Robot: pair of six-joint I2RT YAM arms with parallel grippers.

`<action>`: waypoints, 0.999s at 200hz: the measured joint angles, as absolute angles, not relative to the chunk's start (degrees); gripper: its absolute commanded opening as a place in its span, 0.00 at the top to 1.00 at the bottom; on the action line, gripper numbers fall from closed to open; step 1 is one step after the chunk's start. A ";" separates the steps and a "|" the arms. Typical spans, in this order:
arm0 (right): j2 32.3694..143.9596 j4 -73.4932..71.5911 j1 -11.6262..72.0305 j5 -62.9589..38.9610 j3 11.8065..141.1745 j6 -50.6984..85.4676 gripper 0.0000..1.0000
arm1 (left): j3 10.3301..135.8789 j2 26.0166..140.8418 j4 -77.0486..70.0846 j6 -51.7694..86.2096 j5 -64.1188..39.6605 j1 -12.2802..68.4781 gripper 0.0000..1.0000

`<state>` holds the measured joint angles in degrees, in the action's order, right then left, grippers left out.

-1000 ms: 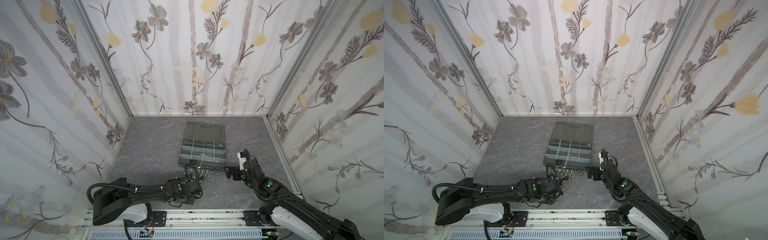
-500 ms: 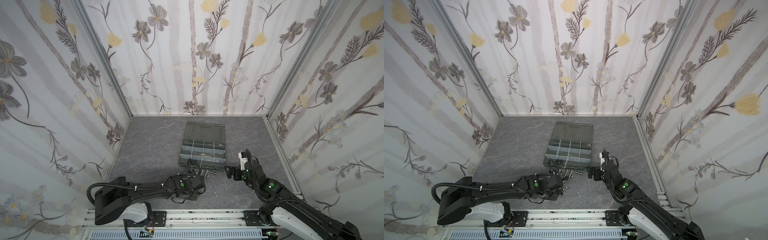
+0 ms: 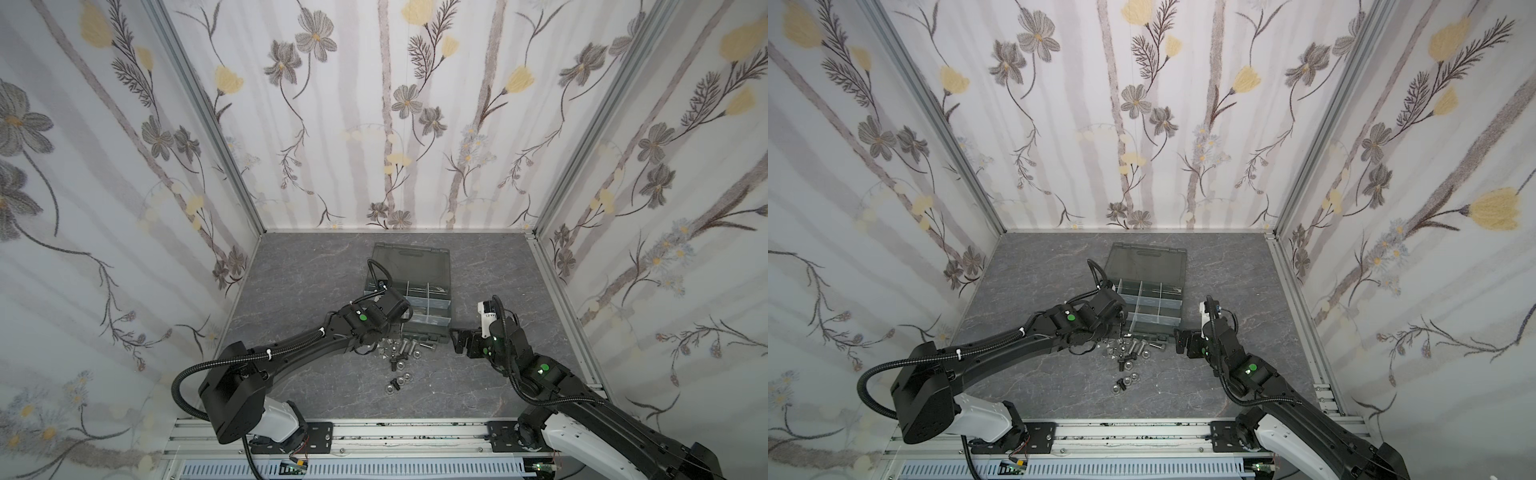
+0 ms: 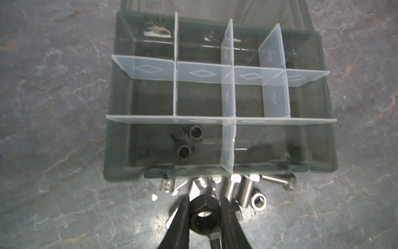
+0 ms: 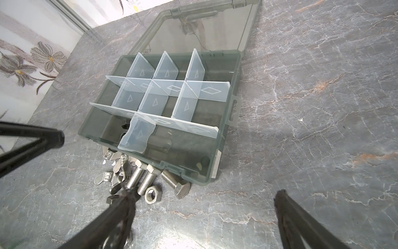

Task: Sort the screws and nuts into containers
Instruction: Place the nut into the container.

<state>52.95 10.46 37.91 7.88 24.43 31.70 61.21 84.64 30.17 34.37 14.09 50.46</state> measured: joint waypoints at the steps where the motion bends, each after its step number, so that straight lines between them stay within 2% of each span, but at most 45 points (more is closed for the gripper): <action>1: 52.95 10.46 37.91 7.88 24.43 31.73 0.00 | 61.28 84.75 30.17 34.26 14.13 50.37 0.77; 74: 52.95 10.48 37.91 7.94 23.86 32.51 0.01 | 63.31 91.15 27.94 28.67 14.94 46.06 0.77; 166: 52.23 10.46 37.91 7.90 23.40 32.99 0.00 | 59.90 90.85 23.75 30.09 13.93 45.65 0.66; 200: 51.77 10.46 37.91 7.88 23.18 33.43 0.00 | 58.04 89.23 22.63 30.98 13.69 45.65 0.57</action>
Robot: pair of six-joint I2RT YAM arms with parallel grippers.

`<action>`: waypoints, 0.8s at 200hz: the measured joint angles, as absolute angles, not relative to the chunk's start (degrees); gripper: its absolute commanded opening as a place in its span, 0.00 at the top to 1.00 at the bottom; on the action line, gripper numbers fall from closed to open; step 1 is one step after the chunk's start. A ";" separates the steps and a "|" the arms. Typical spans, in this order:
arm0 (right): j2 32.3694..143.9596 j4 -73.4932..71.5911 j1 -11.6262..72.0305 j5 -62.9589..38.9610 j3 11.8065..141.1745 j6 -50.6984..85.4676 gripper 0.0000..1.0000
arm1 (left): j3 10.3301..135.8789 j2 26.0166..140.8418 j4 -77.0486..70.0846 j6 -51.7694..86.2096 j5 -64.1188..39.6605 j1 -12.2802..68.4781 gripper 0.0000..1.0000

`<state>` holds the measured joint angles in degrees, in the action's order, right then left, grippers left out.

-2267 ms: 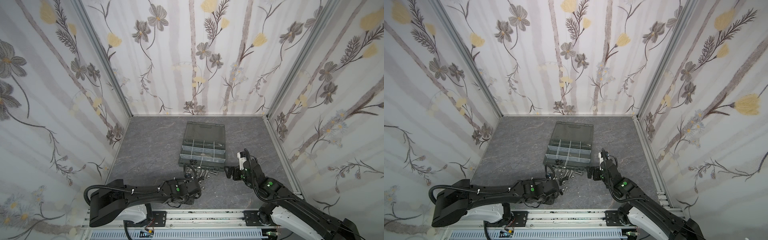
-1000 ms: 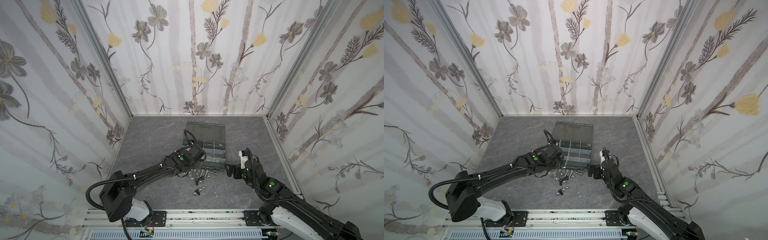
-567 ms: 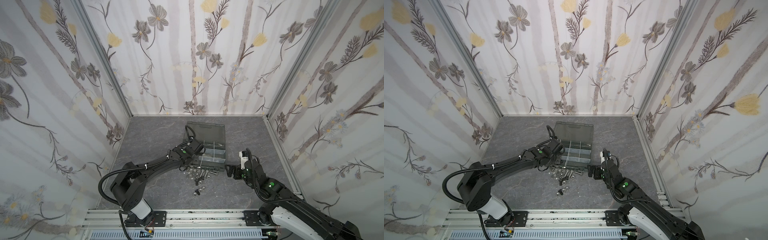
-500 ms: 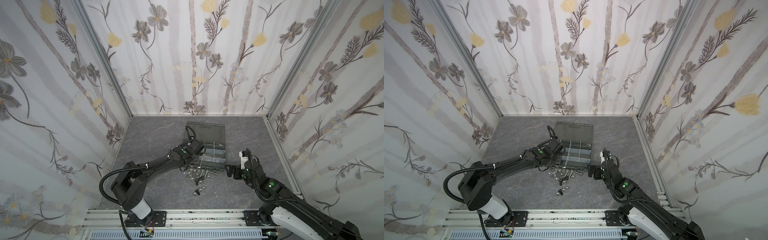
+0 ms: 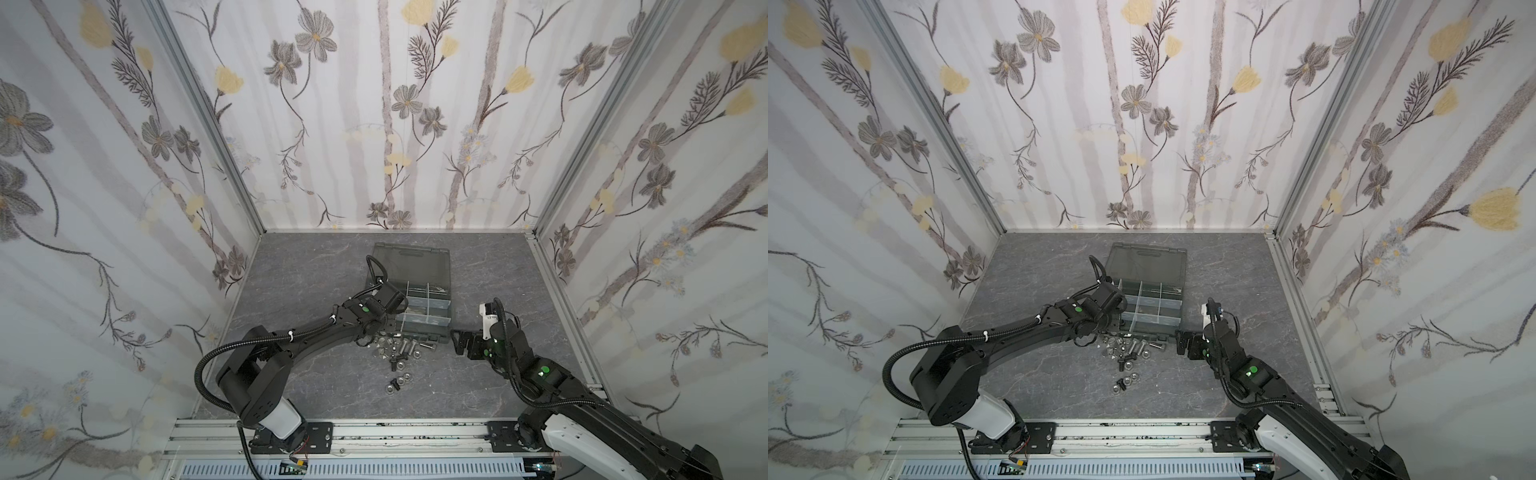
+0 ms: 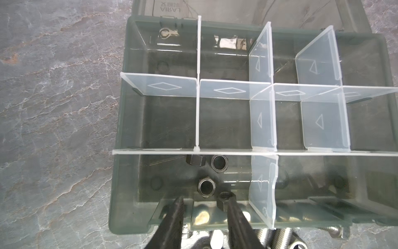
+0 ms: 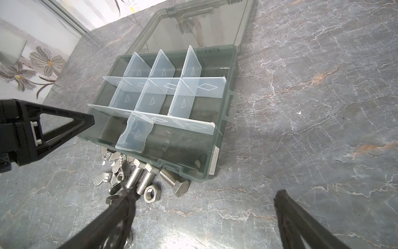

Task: Sort the screws and nuts into containers
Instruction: Place the nut into the container, then pick up the nut from the center of the table.

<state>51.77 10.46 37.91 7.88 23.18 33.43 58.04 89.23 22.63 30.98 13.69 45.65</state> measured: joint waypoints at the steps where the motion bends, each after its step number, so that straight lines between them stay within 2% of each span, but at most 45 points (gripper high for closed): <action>1: 51.77 10.46 37.91 7.88 23.18 33.43 0.00 | 58.00 89.19 22.61 31.03 13.69 45.65 0.57; 26: 51.53 10.46 37.91 7.88 23.18 33.58 0.00 | 56.38 87.15 21.82 32.21 14.11 45.65 0.51; 58: 51.42 10.44 37.91 7.86 23.18 33.58 0.00 | 54.06 84.25 20.32 33.54 15.57 45.65 0.34; 100: 48.47 8.47 37.91 6.11 21.74 33.54 0.00 | 51.27 80.58 17.61 34.35 17.12 45.63 0.20; 145: 45.98 4.71 37.91 4.47 20.18 33.36 0.00 | 46.83 75.13 12.08 31.09 17.74 45.63 0.00; 160: 46.59 4.58 37.98 4.19 20.38 33.39 0.00 | 44.66 72.42 9.43 30.02 17.78 45.58 0.00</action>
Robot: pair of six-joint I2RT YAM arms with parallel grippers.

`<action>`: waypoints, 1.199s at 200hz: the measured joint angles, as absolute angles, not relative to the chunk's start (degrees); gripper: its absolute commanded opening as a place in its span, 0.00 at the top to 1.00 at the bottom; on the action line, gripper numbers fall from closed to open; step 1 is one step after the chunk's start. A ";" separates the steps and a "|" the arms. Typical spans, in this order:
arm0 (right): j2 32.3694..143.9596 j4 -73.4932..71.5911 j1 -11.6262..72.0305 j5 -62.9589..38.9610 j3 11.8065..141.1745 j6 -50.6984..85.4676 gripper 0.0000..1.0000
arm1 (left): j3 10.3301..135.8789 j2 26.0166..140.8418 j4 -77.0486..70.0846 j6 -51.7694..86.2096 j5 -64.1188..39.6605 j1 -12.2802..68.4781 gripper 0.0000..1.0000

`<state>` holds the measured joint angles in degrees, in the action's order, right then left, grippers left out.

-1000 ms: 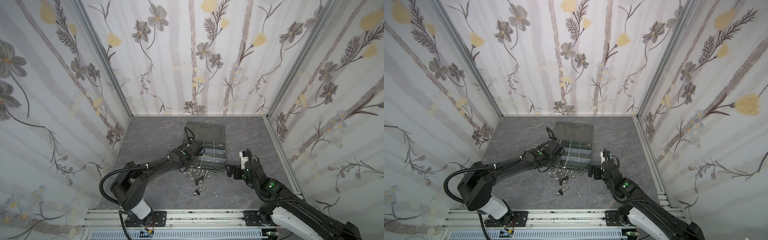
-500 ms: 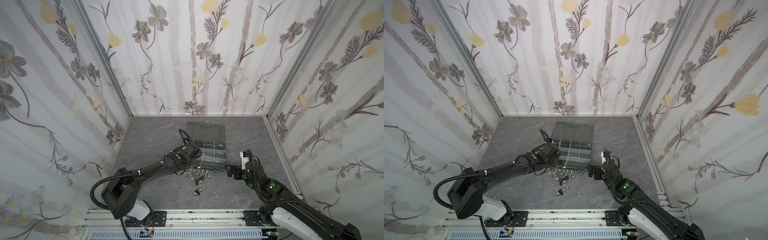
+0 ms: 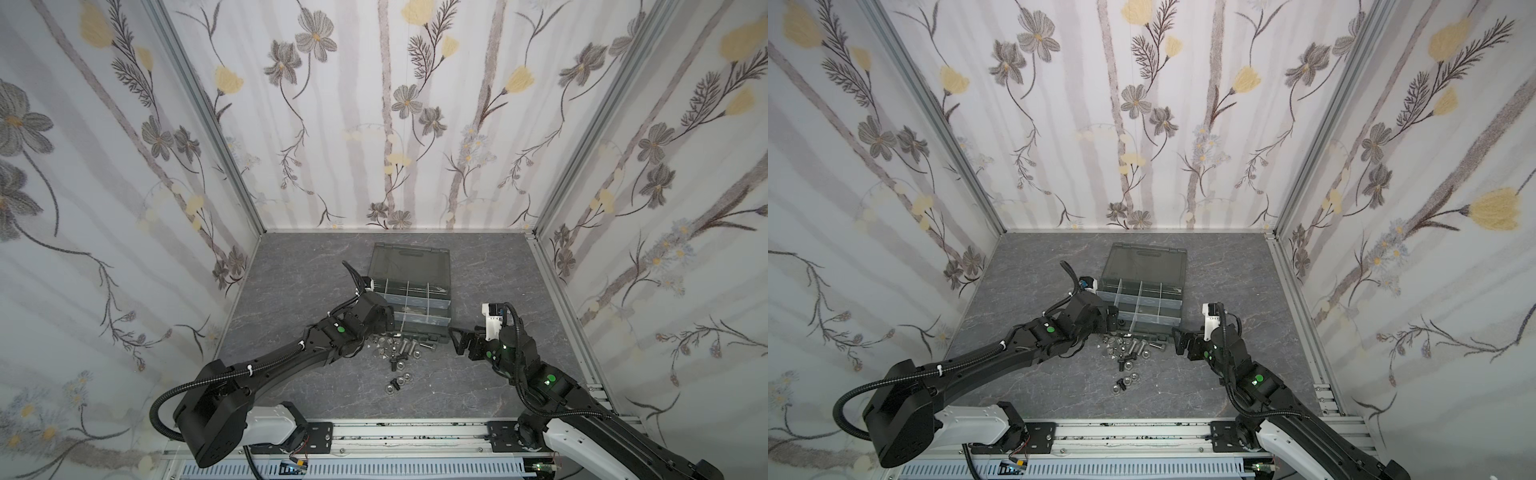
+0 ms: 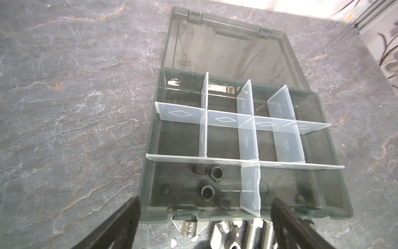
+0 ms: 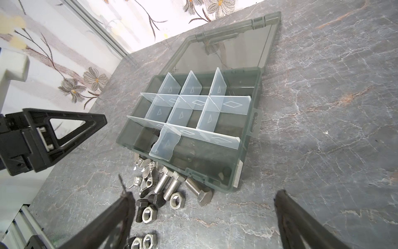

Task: Sort the screws and nuts into containers
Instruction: Pick up the nut from the center of the table.

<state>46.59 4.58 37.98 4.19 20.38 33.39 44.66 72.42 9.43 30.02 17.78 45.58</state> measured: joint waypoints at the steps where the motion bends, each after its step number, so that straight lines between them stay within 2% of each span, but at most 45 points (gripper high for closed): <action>1: 46.63 4.58 37.98 4.19 20.40 33.39 0.00 | 44.56 72.29 9.32 29.91 17.78 45.58 0.00; 49: 53.80 5.41 41.69 3.05 24.47 32.88 0.01 | 39.16 64.31 6.02 27.59 17.96 44.93 0.00; 78: 57.93 5.76 45.47 3.90 27.77 32.47 0.06 | 35.92 60.47 5.76 27.97 17.78 44.38 0.00; 123: 64.69 6.24 50.46 5.65 31.44 32.47 0.31 | 33.36 57.65 5.45 29.41 17.72 43.24 0.00; 164: 68.95 7.64 53.30 6.83 33.61 32.49 0.45 | 32.64 58.17 5.37 29.82 16.69 42.30 0.00; 182: 71.85 8.47 54.81 8.19 35.83 32.42 0.50 | 32.34 58.11 5.34 30.09 17.06 42.13 0.00; 240: 82.50 9.69 58.59 8.45 42.35 28.10 0.56 | 30.87 56.27 5.32 32.67 17.96 41.10 0.00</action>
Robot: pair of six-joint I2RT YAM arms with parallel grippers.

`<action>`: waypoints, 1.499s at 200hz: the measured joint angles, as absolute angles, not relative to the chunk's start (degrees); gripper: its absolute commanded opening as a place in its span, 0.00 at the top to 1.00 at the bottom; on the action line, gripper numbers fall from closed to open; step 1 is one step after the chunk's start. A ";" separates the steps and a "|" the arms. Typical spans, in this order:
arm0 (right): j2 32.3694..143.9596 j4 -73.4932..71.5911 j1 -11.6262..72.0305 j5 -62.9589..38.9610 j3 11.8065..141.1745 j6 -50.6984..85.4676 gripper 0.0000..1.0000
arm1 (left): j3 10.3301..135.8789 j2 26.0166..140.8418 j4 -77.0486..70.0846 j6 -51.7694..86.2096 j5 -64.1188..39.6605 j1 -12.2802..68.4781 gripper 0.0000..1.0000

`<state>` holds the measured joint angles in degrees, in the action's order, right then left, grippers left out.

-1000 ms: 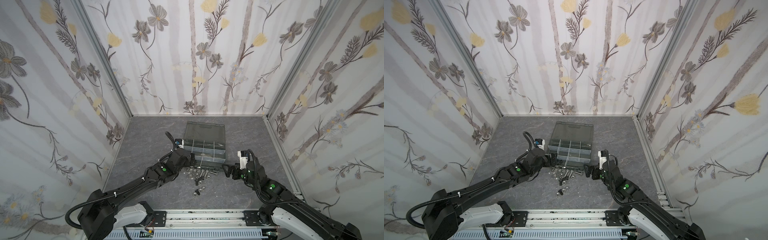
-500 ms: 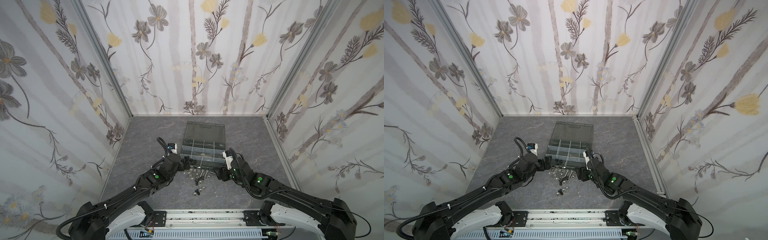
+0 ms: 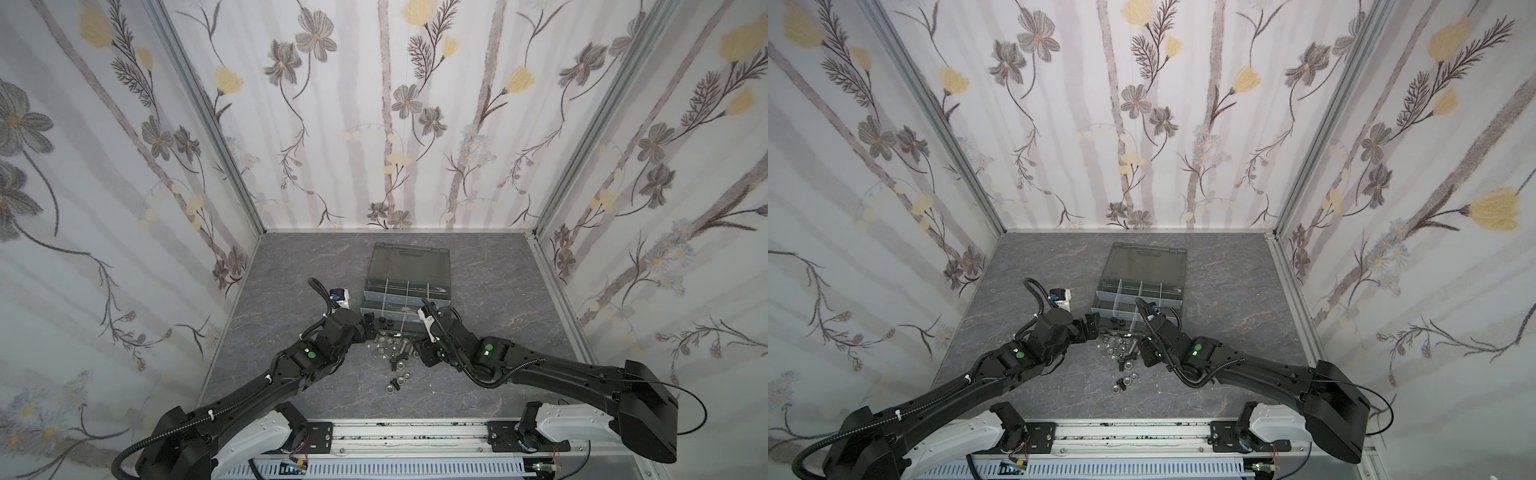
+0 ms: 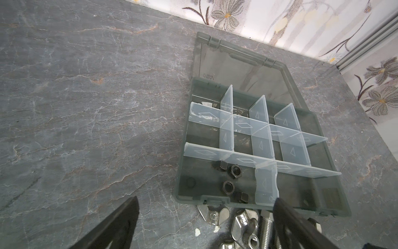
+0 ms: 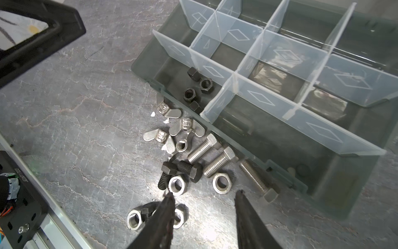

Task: Sort the screws and nuts into containers
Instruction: Pick up the nut from the center of the table.

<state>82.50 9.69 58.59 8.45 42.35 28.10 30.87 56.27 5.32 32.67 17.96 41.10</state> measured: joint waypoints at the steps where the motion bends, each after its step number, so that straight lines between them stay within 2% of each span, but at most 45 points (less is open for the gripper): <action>1: 82.76 9.87 58.65 8.43 42.59 27.92 0.57 | 30.85 56.23 5.32 32.71 17.96 41.10 0.00; 98: 97.58 9.80 60.73 4.19 51.18 18.76 0.59 | 27.62 53.39 4.75 37.12 17.93 39.83 0.00; 259: 102.45 9.61 59.42 3.38 49.82 13.37 0.60 | 25.74 51.62 4.56 40.62 17.76 39.38 0.00; 300: 103.44 9.54 58.76 3.36 50.43 12.21 0.64 | 24.64 50.33 4.58 41.58 17.76 39.38 0.00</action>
